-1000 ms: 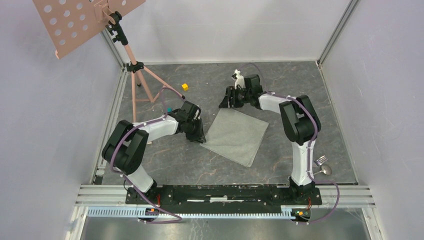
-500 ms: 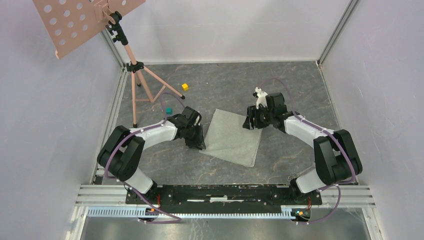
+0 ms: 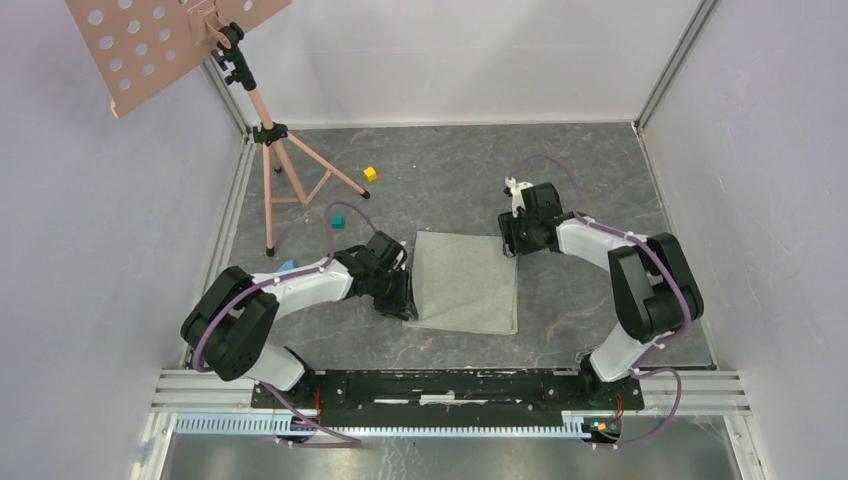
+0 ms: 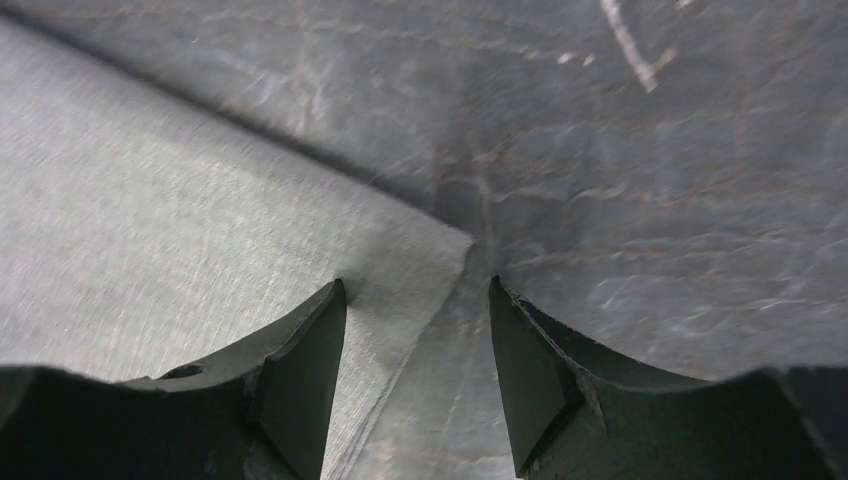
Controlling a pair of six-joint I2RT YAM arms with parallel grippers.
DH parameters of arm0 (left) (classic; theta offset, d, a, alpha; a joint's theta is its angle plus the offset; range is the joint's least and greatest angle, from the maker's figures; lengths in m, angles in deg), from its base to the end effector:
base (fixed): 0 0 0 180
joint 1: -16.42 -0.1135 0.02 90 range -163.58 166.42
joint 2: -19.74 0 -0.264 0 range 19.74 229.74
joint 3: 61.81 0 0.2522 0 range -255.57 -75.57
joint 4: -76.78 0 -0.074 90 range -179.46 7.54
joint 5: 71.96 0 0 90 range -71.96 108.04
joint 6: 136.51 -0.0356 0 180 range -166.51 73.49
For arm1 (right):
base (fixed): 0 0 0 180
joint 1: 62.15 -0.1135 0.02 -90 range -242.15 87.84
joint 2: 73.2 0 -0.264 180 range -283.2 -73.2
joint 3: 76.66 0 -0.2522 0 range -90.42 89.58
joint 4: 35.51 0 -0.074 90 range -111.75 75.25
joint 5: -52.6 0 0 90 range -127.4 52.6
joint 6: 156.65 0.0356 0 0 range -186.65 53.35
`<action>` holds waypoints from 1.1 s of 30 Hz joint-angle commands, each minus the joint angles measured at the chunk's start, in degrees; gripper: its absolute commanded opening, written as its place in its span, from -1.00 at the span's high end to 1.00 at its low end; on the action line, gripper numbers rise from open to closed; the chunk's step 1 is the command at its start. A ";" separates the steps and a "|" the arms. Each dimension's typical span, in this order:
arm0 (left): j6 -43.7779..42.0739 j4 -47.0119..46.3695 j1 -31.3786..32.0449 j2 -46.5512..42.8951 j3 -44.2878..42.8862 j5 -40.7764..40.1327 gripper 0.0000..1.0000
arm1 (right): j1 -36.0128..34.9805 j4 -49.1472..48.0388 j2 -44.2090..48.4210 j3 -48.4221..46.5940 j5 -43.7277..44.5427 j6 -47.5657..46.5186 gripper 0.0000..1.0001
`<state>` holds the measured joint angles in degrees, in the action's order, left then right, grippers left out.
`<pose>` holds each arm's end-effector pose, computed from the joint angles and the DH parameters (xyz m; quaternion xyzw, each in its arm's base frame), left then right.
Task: Fold the napkin into a case and place the utensils inside
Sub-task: Smooth out the square-folded napkin at the center of the board.
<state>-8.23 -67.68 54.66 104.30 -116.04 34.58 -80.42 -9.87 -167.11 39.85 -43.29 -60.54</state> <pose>0.1955 -0.1669 0.1503 0.0297 0.9678 -0.2385 0.0753 0.2995 0.1027 0.1584 -0.1161 0.9482 0.1096 0.2745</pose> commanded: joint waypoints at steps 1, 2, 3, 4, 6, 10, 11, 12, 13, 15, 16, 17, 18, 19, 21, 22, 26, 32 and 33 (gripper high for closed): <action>5.76 -5.26 4.31 -1.36 1.74 4.21 0.26 | 0.30 2.69 -4.09 -7.26 9.82 -4.38 -0.21; 6.47 -5.89 5.19 -1.11 1.63 4.20 0.26 | 0.30 4.05 -4.82 -8.99 10.85 -4.98 -0.21; 6.78 -5.92 5.66 -1.10 1.47 4.01 0.26 | 0.26 5.71 -5.17 -10.02 11.38 -5.00 -0.21; 7.25 -5.85 5.79 -1.53 1.59 3.94 0.27 | 0.08 6.66 -4.68 -10.70 11.72 -4.89 -0.21; 8.62 -6.07 5.88 -4.24 2.35 3.11 0.25 | -1.39 9.31 -1.65 -10.71 13.43 -4.57 -0.28; 10.14 -6.45 6.06 -11.04 4.03 3.11 0.07 | -5.46 15.29 7.46 -7.77 14.00 -1.29 -0.43; 9.87 -5.47 6.06 -12.74 3.83 2.53 0.01 | -5.77 16.18 9.96 -6.16 10.24 1.10 -0.42; 9.36 -4.03 6.06 -14.11 3.38 1.59 -0.06 | -5.89 16.49 12.55 -3.75 6.51 3.72 -0.39; 8.55 -2.53 6.04 -15.67 2.97 0.46 -0.11 | -5.91 16.17 14.62 -0.85 1.83 6.16 -0.33; 7.18 -0.04 5.97 -18.15 1.93 -2.63 -0.17 | -6.43 16.18 18.67 3.37 -2.77 10.96 -0.21; 6.63 0.69 5.89 -19.20 1.73 -4.31 -0.18 | -6.99 17.09 20.67 4.49 -2.95 13.26 -0.16; 6.39 1.04 5.81 -19.92 1.75 -5.60 -0.21 | -7.45 17.81 22.37 5.86 -2.83 15.02 -0.13; 6.37 0.87 5.71 -20.57 1.93 -6.74 -0.25 | -7.89 18.28 24.49 7.28 -2.86 17.34 -0.10; 6.59 0.32 5.55 -20.91 2.40 -7.26 -0.29 | -7.93 18.58 26.16 9.26 -3.19 19.07 -0.09; 7.05 -1.49 5.30 -20.56 3.23 -6.50 -0.38 | -7.94 19.45 29.77 12.46 -3.23 22.57 -0.05; 7.09 -2.26 5.21 -20.01 3.46 -5.67 -0.40 | -8.09 20.10 30.99 13.76 -2.93 23.62 -0.01; 7.39 -4.11 5.18 -17.52 3.96 -2.08 -0.43 | -10.26 21.87 33.39 16.57 -0.56 27.39 0.13; 7.78 -5.48 5.01 -18.60 5.76 -1.16 -0.46 | -12.12 21.57 33.17 18.81 0.29 29.96 0.16; 7.69 -5.23 4.99 -18.88 5.82 -1.18 -0.46 | -12.15 21.39 33.05 19.12 0.26 30.18 0.19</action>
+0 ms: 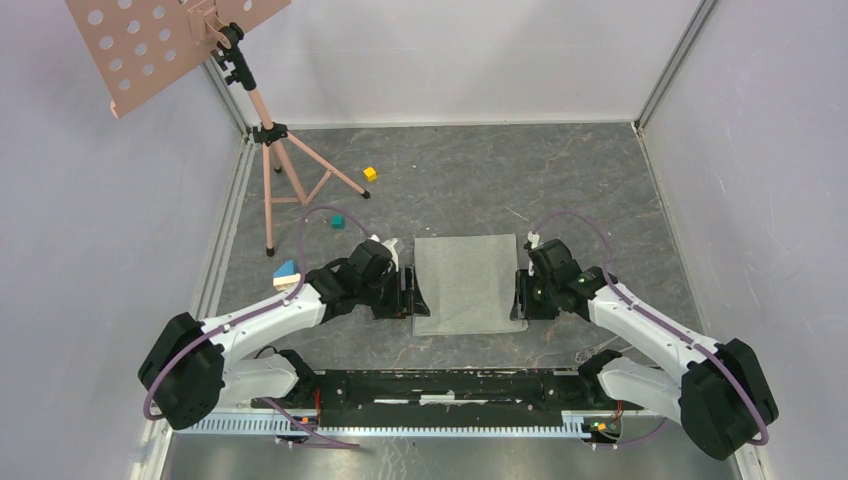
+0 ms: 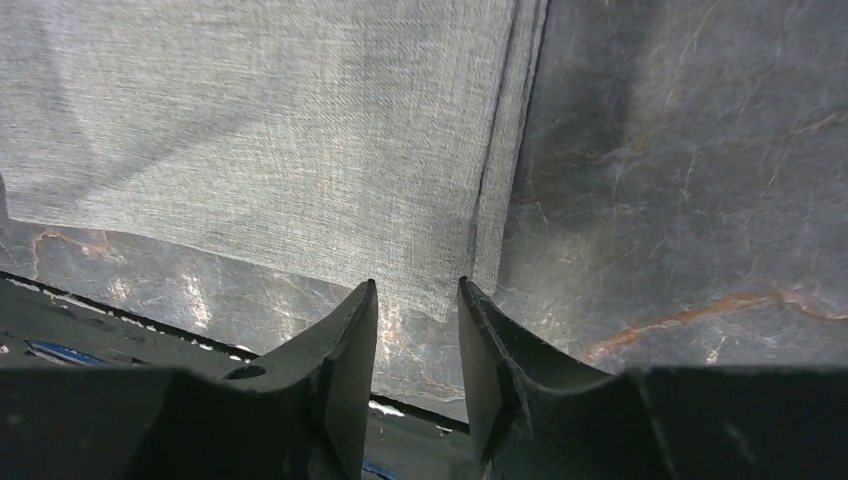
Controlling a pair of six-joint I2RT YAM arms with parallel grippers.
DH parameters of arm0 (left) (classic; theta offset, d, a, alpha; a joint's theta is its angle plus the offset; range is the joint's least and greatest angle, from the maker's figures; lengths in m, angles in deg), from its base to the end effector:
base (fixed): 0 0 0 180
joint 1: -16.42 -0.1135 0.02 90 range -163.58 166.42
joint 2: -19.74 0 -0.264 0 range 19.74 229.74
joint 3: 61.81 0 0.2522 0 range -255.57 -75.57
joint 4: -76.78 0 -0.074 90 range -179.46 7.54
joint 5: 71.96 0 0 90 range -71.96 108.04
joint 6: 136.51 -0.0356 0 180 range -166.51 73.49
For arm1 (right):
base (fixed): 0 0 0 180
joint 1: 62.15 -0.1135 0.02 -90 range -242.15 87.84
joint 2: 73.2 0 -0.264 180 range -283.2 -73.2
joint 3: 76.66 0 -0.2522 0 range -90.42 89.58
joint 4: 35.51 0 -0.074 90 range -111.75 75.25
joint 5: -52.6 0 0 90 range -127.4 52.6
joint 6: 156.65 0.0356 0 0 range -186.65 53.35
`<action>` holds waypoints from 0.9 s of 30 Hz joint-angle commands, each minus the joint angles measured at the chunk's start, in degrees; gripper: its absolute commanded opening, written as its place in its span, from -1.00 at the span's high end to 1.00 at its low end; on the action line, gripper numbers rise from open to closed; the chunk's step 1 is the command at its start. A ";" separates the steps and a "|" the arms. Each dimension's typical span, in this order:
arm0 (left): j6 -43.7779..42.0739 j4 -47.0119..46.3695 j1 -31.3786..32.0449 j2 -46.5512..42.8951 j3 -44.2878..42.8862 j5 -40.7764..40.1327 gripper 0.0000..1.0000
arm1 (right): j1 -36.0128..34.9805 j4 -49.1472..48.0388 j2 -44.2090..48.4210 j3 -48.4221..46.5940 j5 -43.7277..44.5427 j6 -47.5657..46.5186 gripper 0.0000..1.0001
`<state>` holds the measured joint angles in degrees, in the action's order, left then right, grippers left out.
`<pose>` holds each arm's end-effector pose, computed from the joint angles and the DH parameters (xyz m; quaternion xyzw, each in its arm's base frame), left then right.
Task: Fold the napkin into a case and place the utensils inside
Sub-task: Smooth out the square-folded napkin at the center of the board, then pick up the top corner of the square-folded napkin from the folded napkin.
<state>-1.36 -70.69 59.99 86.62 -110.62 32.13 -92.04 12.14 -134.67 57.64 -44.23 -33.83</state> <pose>0.1570 -0.1613 0.1942 0.0285 0.9348 -0.3165 0.1585 0.1588 0.0961 0.1791 0.0111 0.9715 0.1689 0.1658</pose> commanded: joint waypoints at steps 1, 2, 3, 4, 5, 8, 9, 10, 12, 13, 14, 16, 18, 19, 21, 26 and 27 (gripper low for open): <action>0.91 -2.01 -0.46 -1.49 0.55 1.29 -0.46 | -0.73 -0.67 0.49 1.44 1.14 3.63 0.22; 0.99 -1.95 -0.50 -1.92 0.59 1.41 -0.46 | -0.80 -0.53 0.40 1.44 1.35 3.68 0.28; 1.16 -1.73 -0.46 -2.23 0.68 1.46 -0.46 | -0.92 -0.09 0.32 1.29 1.70 3.67 0.30; 1.25 -1.52 -0.50 -2.51 0.75 1.60 -0.46 | -1.04 0.07 0.34 1.19 1.93 3.68 0.30; 1.39 -1.43 -0.46 -2.90 0.84 1.72 -0.46 | -1.13 0.16 0.27 1.18 1.94 3.62 0.30; 1.61 -1.07 -0.50 -3.70 1.29 1.57 -0.46 | -1.25 0.04 -0.41 1.49 1.67 3.38 0.28; 1.68 -0.94 -0.51 -3.91 1.43 1.48 -0.46 | -1.30 -0.10 -0.68 1.68 1.50 3.29 0.28; 1.70 -0.78 -0.50 -3.97 1.42 1.39 -0.46 | -1.44 -0.38 -0.66 1.86 1.27 3.26 0.28; 1.79 -0.49 -0.55 -4.23 1.32 1.29 -0.46 | -1.60 -0.94 -0.61 2.35 1.04 3.32 0.27; 1.87 -0.40 -0.51 -4.47 1.30 1.29 -0.46 | -1.64 -1.07 -0.62 2.57 0.89 3.32 0.27; 1.97 -0.31 -0.58 -4.55 1.38 1.14 -0.46 | -1.73 -1.37 -0.54 2.86 0.75 3.35 0.27; 2.06 -0.06 -0.56 -4.79 1.36 0.91 -0.47 | -1.83 -2.28 -0.49 3.50 0.26 3.55 0.27; 2.05 0.17 -0.59 -4.78 1.37 0.84 -0.47 | -1.92 -2.98 -0.66 3.96 -0.29 3.73 0.27; 1.97 0.36 -0.54 -4.73 1.14 0.85 -0.47 | -1.97 -3.28 -0.67 4.05 -0.42 3.78 0.28; 1.90 0.85 -0.55 -4.89 0.95 0.69 -0.47 | -2.10 -3.53 -0.30 3.78 -0.39 3.94 0.31; 1.71 1.36 -0.59 -4.88 0.97 -0.49 -0.47 | -2.26 -2.18 0.77 2.20 -0.01 3.97 0.54; 1.71 1.40 -0.59 -4.60 1.10 -0.97 -0.48 | -2.28 -2.02 1.04 2.00 -0.27 3.99 0.56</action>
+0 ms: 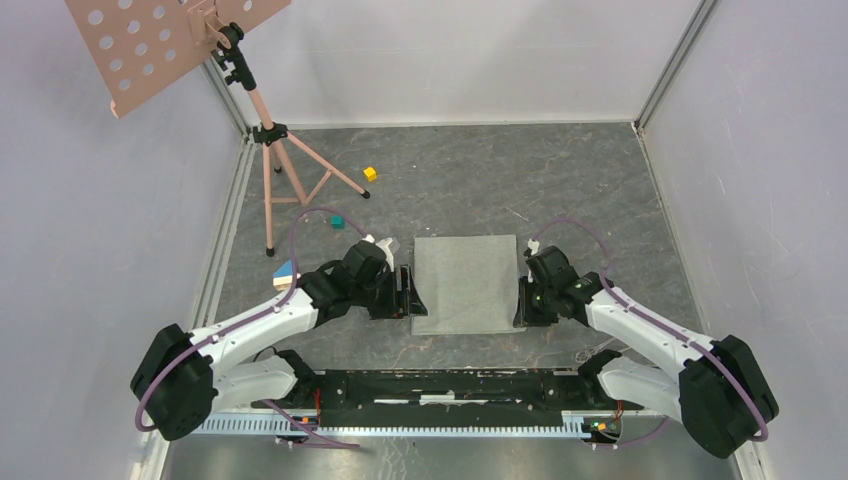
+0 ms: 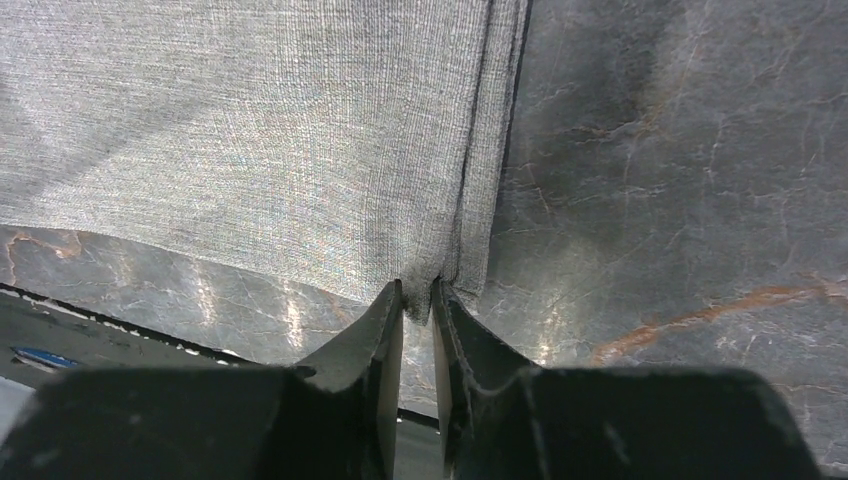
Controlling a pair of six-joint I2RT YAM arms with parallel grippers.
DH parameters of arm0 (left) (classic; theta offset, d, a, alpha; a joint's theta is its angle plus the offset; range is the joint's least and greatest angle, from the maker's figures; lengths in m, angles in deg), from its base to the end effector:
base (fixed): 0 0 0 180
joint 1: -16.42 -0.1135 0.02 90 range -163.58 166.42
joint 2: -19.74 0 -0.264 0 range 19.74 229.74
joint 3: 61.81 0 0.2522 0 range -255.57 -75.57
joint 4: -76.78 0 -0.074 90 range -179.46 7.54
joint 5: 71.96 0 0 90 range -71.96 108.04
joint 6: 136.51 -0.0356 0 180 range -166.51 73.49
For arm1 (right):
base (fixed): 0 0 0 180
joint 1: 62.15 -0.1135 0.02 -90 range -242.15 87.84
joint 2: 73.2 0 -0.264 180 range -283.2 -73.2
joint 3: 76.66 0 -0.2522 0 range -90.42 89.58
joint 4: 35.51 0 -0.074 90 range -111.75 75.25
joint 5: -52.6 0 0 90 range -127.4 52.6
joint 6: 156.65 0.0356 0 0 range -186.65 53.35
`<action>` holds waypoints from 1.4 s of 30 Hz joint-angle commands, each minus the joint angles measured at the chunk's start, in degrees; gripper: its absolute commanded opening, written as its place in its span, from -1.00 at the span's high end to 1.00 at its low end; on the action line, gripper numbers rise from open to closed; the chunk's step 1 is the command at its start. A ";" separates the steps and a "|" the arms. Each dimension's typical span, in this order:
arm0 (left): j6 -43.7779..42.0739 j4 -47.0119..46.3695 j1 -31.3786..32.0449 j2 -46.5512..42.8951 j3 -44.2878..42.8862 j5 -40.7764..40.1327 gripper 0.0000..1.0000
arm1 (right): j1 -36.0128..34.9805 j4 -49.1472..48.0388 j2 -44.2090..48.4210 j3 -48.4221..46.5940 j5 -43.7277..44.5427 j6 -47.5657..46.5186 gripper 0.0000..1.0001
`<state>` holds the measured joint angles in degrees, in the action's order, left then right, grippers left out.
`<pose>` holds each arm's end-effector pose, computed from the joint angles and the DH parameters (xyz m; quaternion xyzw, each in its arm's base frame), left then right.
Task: Fold the napkin into a case and place the utensils inside
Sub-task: Pick up the top corner of the square-folded napkin from the folded napkin, then fold the top corner of the square-folded napkin into a folded napkin.
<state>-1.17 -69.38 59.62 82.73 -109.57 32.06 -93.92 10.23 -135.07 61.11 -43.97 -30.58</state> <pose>0.1505 -0.1532 0.2005 0.0253 0.9305 -0.3241 0.1687 0.1497 0.0975 0.1621 0.0244 0.9752 0.1652 0.1454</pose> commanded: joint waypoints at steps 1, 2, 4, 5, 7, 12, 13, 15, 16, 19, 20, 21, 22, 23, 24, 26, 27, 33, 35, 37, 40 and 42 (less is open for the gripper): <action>1.63 -0.06 -0.22 -0.42 0.30 -1.53 -0.49 | -0.40 0.01 1.69 -1.67 -0.73 0.71 0.62; 1.59 -0.36 -0.22 -0.05 0.56 -1.91 -0.49 | -0.40 -0.14 2.04 -1.76 -1.05 0.91 0.72; 1.34 -0.87 -0.23 1.13 0.77 -2.48 -0.50 | -0.42 -0.59 2.97 -2.13 -1.81 1.48 0.89; 1.17 -1.17 -0.30 1.81 0.86 -2.55 -0.50 | -0.40 -0.88 3.49 -2.54 -2.21 1.55 0.94; 0.87 -1.43 -0.31 3.27 0.87 -3.08 -0.48 | -0.45 -2.32 4.43 -3.38 -2.89 1.48 0.99; 0.42 -2.13 -0.35 6.39 0.70 -3.59 -0.32 | -0.38 -7.40 2.36 -5.31 -6.99 -0.52 0.99; 0.36 -2.33 -0.31 6.52 0.93 -3.95 -0.26 | -0.52 -8.92 1.74 -5.53 -7.81 -1.04 0.99; 0.45 -3.01 -0.31 6.45 1.45 -4.43 -0.18 | -0.48 -12.40 1.40 -5.58 -8.73 -1.51 0.99; 0.45 -3.40 -0.31 6.52 1.69 -4.44 -0.16 | -0.48 -14.44 1.15 -5.57 -9.26 -1.68 0.99; 0.62 -4.07 -0.31 7.50 2.24 -3.71 -0.03 | -0.49 -20.35 -1.97 -6.34 -12.43 -2.00 0.99; 0.77 -4.36 -0.31 7.89 2.48 -3.29 0.02 | -0.42 -22.48 -3.61 -7.06 -13.54 -2.28 0.99; 1.09 -4.80 -0.30 8.11 2.80 -3.13 0.06 | -0.48 -23.82 -4.95 -7.93 -13.84 -2.80 0.99; 1.35 -5.24 -0.29 8.23 3.37 -3.00 0.07 | -0.45 -24.80 -6.65 -8.98 -13.90 -3.33 0.99; 1.65 -5.75 -0.23 8.29 3.94 -2.90 0.07 | -0.45 -26.16 -8.05 -9.97 -14.35 -4.15 0.99; 2.04 -6.15 -0.24 8.31 4.38 -2.80 0.08 | -0.49 -26.68 -9.84 -11.39 -14.45 -5.06 0.99; 2.54 -6.83 -0.23 8.30 5.30 -2.48 0.10 | -0.48 -27.55 -13.38 -14.31 -14.90 -6.60 0.99; 2.73 -7.10 -0.22 8.31 5.62 -2.36 0.12 | -0.42 -28.44 -15.21 -15.65 -15.56 -6.93 0.99; 3.09 -8.13 -0.22 8.65 6.89 -1.34 0.11 | -0.48 -33.77 -25.11 -23.39 -17.34 -7.80 0.99; 3.24 -8.10 -0.22 8.18 6.95 -0.90 0.05 | -0.48 -35.77 -27.51 -24.83 -18.11 -7.06 0.99; 3.52 -7.74 -0.22 6.73 6.93 -1.03 0.02 | -0.48 -37.22 -29.78 -26.15 -19.29 -6.26 0.99; 3.44 -6.41 -0.22 5.23 6.50 -1.78 -0.06 | -0.49 -38.76 -32.15 -27.27 -20.88 -5.36 0.99; 3.11 -6.28 -0.22 5.99 6.26 -1.76 -0.05 | -0.48 -39.38 -33.36 -27.73 -21.48 -5.11 0.99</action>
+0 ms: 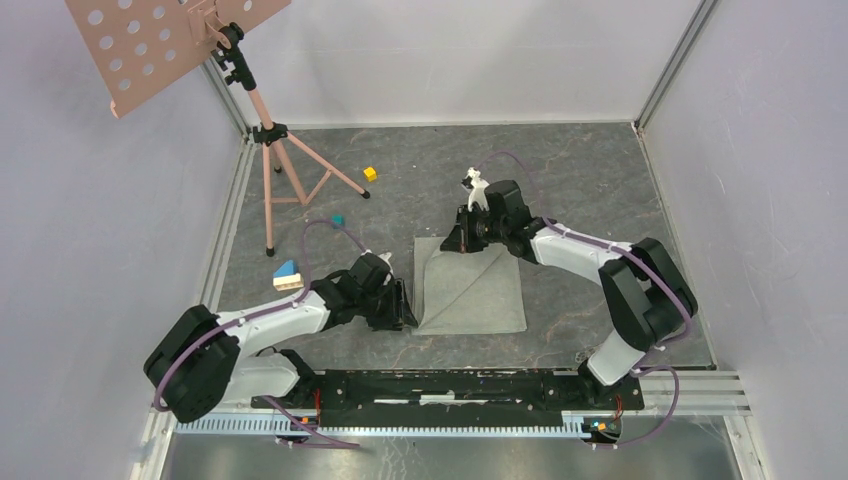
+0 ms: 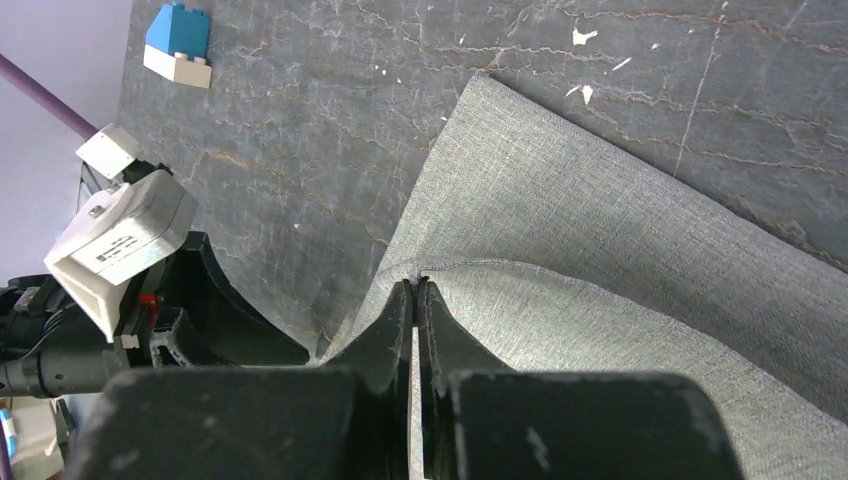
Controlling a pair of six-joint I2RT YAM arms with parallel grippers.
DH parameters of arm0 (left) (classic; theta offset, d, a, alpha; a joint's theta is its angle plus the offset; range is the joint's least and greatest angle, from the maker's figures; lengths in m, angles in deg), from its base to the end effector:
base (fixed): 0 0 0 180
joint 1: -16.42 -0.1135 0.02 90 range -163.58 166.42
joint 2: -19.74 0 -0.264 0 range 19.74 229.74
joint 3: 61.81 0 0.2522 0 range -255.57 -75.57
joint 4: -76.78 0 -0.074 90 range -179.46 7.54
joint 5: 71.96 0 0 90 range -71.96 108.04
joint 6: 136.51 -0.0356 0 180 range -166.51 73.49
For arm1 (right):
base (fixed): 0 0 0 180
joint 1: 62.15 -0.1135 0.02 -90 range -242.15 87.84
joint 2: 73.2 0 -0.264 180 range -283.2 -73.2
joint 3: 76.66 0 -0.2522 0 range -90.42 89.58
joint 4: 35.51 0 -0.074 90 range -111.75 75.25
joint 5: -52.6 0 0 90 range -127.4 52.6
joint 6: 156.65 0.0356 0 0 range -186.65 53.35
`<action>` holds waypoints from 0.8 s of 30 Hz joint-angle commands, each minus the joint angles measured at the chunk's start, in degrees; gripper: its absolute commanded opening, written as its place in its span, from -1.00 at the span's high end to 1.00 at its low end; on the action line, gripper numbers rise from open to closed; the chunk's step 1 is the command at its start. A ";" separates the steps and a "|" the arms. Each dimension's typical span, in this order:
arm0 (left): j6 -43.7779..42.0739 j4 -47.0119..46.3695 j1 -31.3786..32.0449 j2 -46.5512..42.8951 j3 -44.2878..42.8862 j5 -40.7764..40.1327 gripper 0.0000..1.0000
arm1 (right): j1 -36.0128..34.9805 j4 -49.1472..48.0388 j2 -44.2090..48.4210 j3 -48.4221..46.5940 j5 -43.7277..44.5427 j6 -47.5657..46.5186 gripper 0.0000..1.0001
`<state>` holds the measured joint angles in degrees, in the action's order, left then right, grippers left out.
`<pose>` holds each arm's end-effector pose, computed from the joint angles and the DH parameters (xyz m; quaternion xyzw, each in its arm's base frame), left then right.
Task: Fold the napkin into a case and place the utensils inside
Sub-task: Fold the top corner of the square-folded napkin into a folded napkin.
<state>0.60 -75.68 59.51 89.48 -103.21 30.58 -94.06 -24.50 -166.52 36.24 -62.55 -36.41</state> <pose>0.1492 -0.1502 0.1514 -0.0013 0.9508 -0.2803 0.1319 0.2858 0.1958 0.2014 -0.1095 0.8728 0.3909 0.2708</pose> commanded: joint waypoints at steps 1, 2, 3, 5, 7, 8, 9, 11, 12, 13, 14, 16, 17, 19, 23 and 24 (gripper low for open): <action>1.25 -0.25 -0.11 0.00 -0.17 -0.12 -0.02 | -0.35 -4.81 -2.48 -3.07 -2.94 0.72 0.99; 1.23 -0.49 -0.11 0.67 -0.10 0.10 0.01 | -0.35 -4.85 -2.79 -3.25 -2.91 0.66 0.99; 1.23 -0.88 -0.09 1.44 -0.05 0.34 0.06 | -0.35 -5.01 -3.23 -3.43 -2.83 0.75 0.99; 1.27 -1.77 -0.05 2.03 0.59 1.03 0.14 | -0.34 -5.62 -3.99 -3.76 -2.84 0.99 0.99; 1.32 -2.26 -0.11 1.94 1.24 1.04 0.20 | -0.34 -6.48 -4.84 -3.93 -2.98 1.44 0.99; 1.32 -2.27 -0.11 1.84 1.42 1.02 0.22 | -0.35 -6.68 -5.50 -4.20 -3.14 1.59 0.99; 1.23 -2.28 -0.07 1.81 1.56 1.04 0.24 | -0.34 -6.87 -6.25 -4.46 -3.41 1.73 0.99; 1.05 -2.27 -0.02 1.95 1.71 1.17 0.29 | -0.36 -7.45 -7.53 -4.96 -3.99 2.29 0.99; 0.97 -2.32 -0.12 2.16 1.72 1.25 0.32 | -0.38 -8.10 -7.89 -5.01 -4.22 2.68 0.99; 0.90 -2.30 -0.09 2.31 1.71 1.34 0.34 | -0.31 -8.51 -8.31 -5.09 -4.21 2.98 0.99; 0.75 -2.43 -0.07 2.50 1.72 1.39 0.36 | -0.33 -8.94 -8.64 -5.06 -4.17 3.16 0.99; 0.54 -2.45 -0.11 2.90 1.71 1.47 0.38 | -0.31 -9.30 -9.43 -5.35 -4.12 3.49 0.99; 0.52 -2.44 -0.10 3.13 1.73 1.48 0.40 | -0.35 -9.46 -9.79 -5.48 -4.12 3.66 0.99; 0.37 -2.65 -0.08 3.67 1.63 1.69 0.42 | -0.36 -9.76 -10.66 -5.95 -4.27 4.11 0.99; -0.08 -2.61 -0.06 4.52 1.73 2.04 0.46 | -0.34 -10.30 -11.92 -6.66 -4.21 4.63 0.99; -0.22 -2.63 -0.03 4.68 1.70 2.03 0.47 | -0.37 -10.50 -12.20 -6.73 -4.22 4.70 0.99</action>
<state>0.67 -78.65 59.51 92.74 -102.16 32.37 -94.06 -31.82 -177.82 32.22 -65.91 -32.54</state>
